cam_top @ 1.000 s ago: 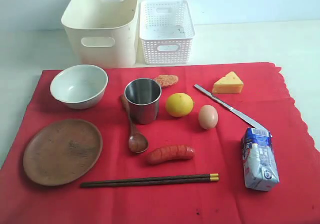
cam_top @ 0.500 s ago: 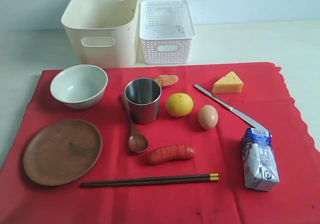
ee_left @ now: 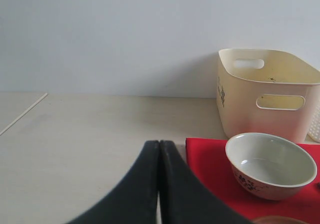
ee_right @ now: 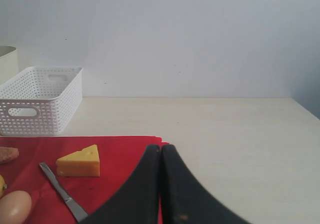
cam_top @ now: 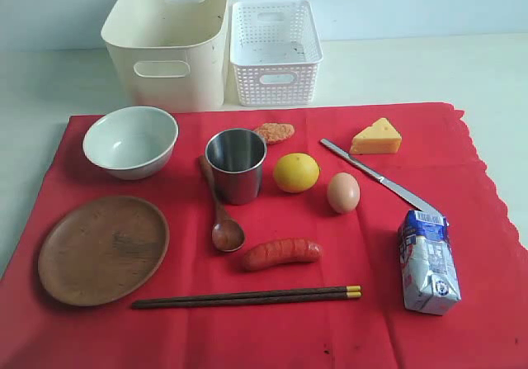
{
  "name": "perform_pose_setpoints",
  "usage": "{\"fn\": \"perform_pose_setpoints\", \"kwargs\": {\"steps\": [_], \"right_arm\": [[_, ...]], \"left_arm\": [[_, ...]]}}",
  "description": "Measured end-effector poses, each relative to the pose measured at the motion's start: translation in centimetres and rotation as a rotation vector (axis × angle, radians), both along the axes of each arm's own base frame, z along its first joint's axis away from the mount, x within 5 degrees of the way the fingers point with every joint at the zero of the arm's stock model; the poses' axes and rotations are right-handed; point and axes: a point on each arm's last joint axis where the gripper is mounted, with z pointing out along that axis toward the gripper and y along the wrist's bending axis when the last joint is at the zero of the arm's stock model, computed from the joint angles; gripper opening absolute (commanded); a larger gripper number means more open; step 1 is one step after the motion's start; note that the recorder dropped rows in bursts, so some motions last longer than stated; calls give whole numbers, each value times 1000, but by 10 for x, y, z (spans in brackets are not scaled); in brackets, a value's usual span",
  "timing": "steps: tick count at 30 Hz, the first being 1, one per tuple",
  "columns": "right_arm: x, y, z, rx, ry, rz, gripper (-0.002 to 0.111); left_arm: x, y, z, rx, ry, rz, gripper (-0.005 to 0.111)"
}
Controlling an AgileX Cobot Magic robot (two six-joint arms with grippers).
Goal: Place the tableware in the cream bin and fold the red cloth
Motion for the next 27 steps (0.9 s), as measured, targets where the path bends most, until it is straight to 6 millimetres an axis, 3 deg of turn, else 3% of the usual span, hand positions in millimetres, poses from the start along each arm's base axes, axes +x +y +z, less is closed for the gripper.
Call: {"fn": "perform_pose_setpoints", "kwargs": {"steps": [18, 27], "right_arm": [[0, 0, 1, 5, -14, -4, 0], [1, -3, 15, 332, -124, -44, 0]], "left_arm": [[0, 0, 0, 0, 0, 0, 0], [0, 0, 0, 0, 0, 0, 0]]}}
